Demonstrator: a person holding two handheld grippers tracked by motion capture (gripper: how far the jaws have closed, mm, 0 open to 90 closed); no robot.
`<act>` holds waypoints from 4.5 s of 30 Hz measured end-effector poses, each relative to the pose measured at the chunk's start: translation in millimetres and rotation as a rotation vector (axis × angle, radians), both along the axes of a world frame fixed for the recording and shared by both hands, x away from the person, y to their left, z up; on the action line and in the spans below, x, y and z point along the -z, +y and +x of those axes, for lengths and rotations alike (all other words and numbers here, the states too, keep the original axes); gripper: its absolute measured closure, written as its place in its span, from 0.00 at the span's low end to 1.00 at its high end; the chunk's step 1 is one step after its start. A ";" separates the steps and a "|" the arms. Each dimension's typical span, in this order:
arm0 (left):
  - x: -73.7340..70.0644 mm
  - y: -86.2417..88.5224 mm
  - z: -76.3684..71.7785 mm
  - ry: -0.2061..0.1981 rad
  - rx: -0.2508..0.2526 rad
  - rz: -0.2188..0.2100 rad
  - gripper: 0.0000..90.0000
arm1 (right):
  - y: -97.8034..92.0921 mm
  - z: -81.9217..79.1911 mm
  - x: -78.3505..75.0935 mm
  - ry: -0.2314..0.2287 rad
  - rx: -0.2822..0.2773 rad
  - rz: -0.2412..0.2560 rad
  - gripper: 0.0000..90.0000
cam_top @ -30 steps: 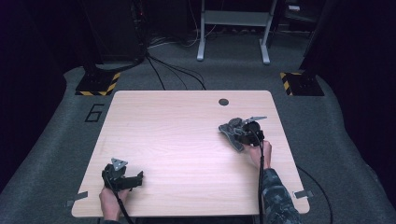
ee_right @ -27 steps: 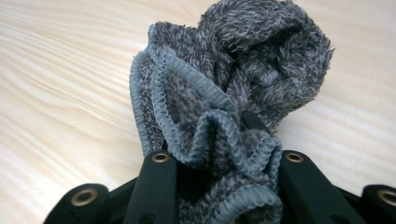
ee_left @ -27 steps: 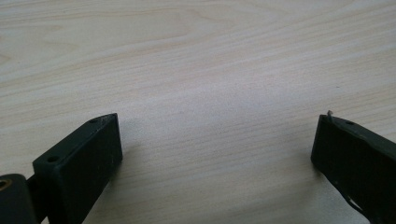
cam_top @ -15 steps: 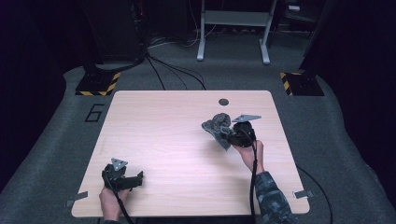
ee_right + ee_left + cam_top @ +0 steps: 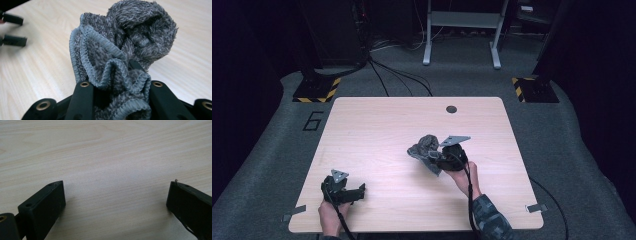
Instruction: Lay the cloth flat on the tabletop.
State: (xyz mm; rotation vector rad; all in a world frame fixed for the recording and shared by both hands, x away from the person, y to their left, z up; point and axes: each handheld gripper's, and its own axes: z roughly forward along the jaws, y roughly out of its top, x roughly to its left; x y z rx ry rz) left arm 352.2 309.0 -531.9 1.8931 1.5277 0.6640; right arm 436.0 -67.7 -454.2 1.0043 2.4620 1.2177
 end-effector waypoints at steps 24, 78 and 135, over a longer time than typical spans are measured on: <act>-2.2 -6.4 -2.2 0.007 0.039 0.006 0.04 | -13.1 -18.9 9.5 0.023 -0.021 -0.002 0.51; -40.3 -202.6 19.5 0.007 0.571 0.004 0.84 | -7.8 -45.0 6.0 -0.009 0.011 -0.011 0.92; -61.8 -115.1 47.3 -0.003 0.359 -0.060 0.50 | -96.9 -9.9 25.0 0.022 0.321 0.019 0.95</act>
